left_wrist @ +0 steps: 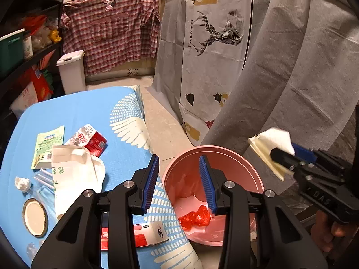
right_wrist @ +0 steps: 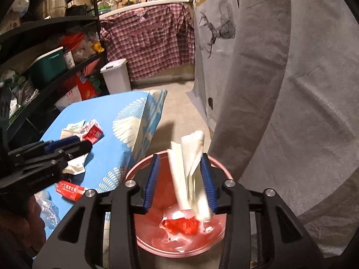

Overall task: Collect trash
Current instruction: 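Open the left tool to drop the red bag while the right tool drops the napkin into the bin, then grasp the crumpled white tissue with the left tool while the right tool grasps the green-printed paper bag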

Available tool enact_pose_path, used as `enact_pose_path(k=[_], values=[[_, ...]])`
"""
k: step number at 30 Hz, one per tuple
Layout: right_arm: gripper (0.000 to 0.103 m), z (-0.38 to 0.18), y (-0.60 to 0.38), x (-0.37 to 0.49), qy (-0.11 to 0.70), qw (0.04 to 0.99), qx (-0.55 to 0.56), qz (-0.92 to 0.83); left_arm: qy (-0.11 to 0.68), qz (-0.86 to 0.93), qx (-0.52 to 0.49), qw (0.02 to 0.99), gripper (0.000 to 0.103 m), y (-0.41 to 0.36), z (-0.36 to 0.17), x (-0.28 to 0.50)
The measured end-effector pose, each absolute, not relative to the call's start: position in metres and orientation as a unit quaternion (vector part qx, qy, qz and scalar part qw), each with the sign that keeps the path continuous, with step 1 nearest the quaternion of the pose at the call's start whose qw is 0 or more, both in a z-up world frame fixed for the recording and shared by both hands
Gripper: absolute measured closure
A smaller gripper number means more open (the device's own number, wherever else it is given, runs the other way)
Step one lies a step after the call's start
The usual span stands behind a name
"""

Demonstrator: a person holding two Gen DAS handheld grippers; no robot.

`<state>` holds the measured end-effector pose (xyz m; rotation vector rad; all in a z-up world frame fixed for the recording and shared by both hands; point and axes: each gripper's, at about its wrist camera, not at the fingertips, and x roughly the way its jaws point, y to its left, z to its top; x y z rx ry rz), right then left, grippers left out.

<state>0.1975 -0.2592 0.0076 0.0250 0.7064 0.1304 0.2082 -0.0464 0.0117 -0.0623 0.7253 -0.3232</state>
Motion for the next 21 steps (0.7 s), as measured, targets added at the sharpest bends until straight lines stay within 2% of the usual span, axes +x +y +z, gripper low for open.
enact_pose_path(k=[4,8,21], values=[[0.061,0.005,-0.262,0.198,0.353,0.933,0.019,0.066,0.348,-0.156,-0.031,0.924,0.065,-0.041,0.016,0.205],[0.057,-0.018,-0.261,0.211,0.419,0.905,0.026,0.065,0.345,-0.150,-0.033,0.926,0.065,-0.031,0.018,0.204],[0.057,-0.026,-0.251,0.210,0.432,0.899,-0.007,0.065,0.327,-0.134,-0.049,0.934,0.065,0.017,0.032,0.193]])
